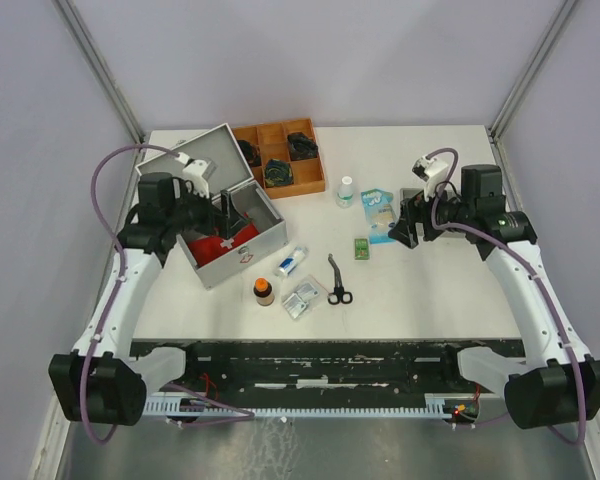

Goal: Organize the medicine kit

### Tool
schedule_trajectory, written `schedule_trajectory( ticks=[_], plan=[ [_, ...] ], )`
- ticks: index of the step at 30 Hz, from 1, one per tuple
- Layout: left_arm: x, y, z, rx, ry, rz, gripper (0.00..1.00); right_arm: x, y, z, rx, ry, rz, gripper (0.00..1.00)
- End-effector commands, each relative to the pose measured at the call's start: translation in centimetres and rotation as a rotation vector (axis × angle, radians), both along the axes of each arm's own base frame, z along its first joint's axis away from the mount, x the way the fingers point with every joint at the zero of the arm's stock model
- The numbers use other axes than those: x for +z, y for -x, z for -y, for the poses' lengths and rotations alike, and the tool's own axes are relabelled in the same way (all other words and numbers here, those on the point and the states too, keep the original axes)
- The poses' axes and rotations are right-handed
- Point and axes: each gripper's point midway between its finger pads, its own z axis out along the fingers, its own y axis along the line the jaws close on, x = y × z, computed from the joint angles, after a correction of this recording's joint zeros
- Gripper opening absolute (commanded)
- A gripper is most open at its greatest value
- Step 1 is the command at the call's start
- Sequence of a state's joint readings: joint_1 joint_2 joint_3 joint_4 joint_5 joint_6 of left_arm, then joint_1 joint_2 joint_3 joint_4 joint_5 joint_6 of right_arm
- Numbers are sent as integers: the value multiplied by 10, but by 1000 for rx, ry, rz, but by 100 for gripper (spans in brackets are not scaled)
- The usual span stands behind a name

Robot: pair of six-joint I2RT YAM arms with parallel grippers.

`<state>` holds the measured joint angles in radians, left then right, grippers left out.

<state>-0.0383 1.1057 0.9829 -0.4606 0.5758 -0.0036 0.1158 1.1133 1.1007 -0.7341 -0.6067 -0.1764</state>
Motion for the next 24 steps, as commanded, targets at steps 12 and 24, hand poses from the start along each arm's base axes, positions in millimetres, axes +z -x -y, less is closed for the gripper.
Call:
schedule_trajectory(
  ticks=[12, 24],
  plan=[
    [-33, 40, 68, -470, -368, 141, 93, -3, -18, 1, -75, 5, 30, 83],
    [-57, 65, 75, -571, -476, 147, 92, -15, -25, 15, -121, 87, 36, 83]
  ],
)
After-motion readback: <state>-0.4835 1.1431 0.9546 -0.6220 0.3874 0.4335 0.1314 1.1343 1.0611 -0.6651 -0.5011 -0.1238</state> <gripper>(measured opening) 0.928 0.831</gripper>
